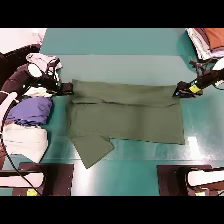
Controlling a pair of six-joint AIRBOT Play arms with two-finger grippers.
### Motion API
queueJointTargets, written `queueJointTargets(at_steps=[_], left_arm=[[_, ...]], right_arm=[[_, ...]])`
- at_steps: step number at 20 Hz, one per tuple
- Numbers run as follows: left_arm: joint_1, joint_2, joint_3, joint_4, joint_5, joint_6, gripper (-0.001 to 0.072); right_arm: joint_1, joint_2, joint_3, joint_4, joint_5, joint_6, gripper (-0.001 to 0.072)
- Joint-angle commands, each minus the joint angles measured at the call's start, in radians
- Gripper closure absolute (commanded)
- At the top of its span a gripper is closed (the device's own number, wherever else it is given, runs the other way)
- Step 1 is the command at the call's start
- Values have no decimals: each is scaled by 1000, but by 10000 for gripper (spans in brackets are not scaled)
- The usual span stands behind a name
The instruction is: Fold the shirts.
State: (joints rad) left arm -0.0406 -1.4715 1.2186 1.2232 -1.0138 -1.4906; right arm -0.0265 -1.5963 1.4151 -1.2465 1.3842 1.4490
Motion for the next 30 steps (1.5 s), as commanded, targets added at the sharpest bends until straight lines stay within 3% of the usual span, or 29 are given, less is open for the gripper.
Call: queueJointTargets(at_steps=[1, 6, 12, 18, 25, 26, 27, 30], left_arm=[[-2, 23, -18, -18, -67, -18, 223], [-2, 261, -198, 97, -227, -26, 223], [-3, 587, -692, -105, -249, -57, 223], [-3, 623, -852, -232, -147, -43, 224], [-3, 623, -899, -405, -41, 33, 227], [-3, 623, -899, -409, -34, 34, 377], [-3, 623, -899, -412, -26, 40, 671], [-3, 623, -881, -434, -30, 60, 685]], right_arm=[[-10, 53, -54, 48, 5, 2, 254], [-55, 244, -100, 42, 75, 1, 254], [-60, 452, -309, 51, 28, 1, 255], [-60, 513, -351, 51, 30, 2, 262], [-63, 566, -351, 48, 39, 2, 261], [-71, 574, -351, 48, 56, 2, 262], [-85, 578, -352, 47, 77, 2, 261], [-184, 583, -373, 37, 138, 1, 261]])
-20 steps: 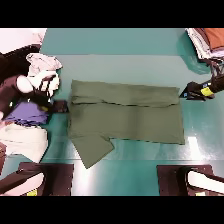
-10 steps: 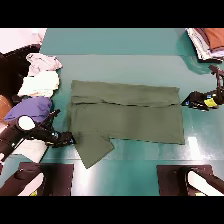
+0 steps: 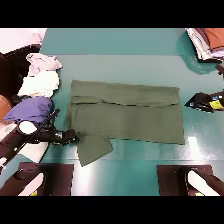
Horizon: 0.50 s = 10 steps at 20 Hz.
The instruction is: Fold the shirts.
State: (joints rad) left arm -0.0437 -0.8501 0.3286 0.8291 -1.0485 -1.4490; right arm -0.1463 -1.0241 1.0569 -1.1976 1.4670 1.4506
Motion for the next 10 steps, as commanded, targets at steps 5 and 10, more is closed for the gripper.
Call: queueJointTargets(at_steps=[5, 10], left_arm=[[0, 1, 95, -17, -34, 44, 686], [0, 1, 103, -14, -25, 43, 686]], right_arm=[[-320, 66, -317, -54, 45, -1, 174], [-395, -11, -524, -22, -59, -2, 264]])
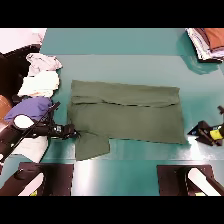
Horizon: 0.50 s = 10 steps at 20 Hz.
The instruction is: Fold the shirts.
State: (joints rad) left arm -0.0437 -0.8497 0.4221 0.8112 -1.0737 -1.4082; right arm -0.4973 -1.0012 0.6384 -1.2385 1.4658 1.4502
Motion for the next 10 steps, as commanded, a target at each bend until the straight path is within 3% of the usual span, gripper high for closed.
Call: queueJointTargets(at_steps=[1, 4, 5, 8, 10], left_arm=[[0, 1, 10, 5, 0, 3, 686], [0, 1, 10, 6, 11, 2, 685], [0, 1, 10, 10, 17, 2, 685], [0, 1, 18, 54, -13, 2, 687], [0, 1, 69, 150, -93, -8, 687]], right_arm=[[-43, -58, -115, 63, -85, -6, 264], [13, -133, -98, 123, -120, -19, 274], [49, -159, -81, 114, -117, -19, 316], [158, -196, -29, 108, -97, -53, 554], [211, -170, 3, 98, -81, -65, 598]])
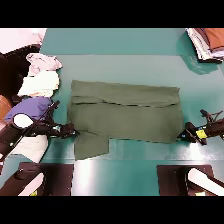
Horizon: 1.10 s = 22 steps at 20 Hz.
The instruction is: Fold the shirts.
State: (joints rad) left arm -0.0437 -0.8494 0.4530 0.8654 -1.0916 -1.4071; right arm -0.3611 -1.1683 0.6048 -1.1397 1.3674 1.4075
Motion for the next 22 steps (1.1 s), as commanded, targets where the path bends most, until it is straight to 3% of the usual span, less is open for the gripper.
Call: queueJointTargets(at_steps=[1, 5, 8, 10, 12, 16, 19, 22], left_arm=[[0, 1, 72, 155, -117, -27, 687], [0, 58, 161, 240, -226, -55, 688], [0, 216, 161, 247, -332, -140, 687], [0, 308, 167, 209, -473, -176, 687], [0, 343, 199, 205, -511, -193, 687], [0, 274, 262, 209, -262, -135, 687], [0, 97, 294, 208, -43, -65, 686], [0, -144, 383, 187, 77, 2, 685]], right_arm=[[95, 27, 53, -28, 33, -22, 689], [118, 193, 121, -121, 200, -21, 697], [114, 339, 144, -121, 294, -20, 698], [114, 416, 153, -129, 352, 31, 698], [114, 453, 181, -140, 367, 58, 699], [121, 337, 301, -136, 317, 58, 699], [175, 187, 381, -136, 188, 56, 698], [253, 3, 471, -135, 94, 55, 697]])
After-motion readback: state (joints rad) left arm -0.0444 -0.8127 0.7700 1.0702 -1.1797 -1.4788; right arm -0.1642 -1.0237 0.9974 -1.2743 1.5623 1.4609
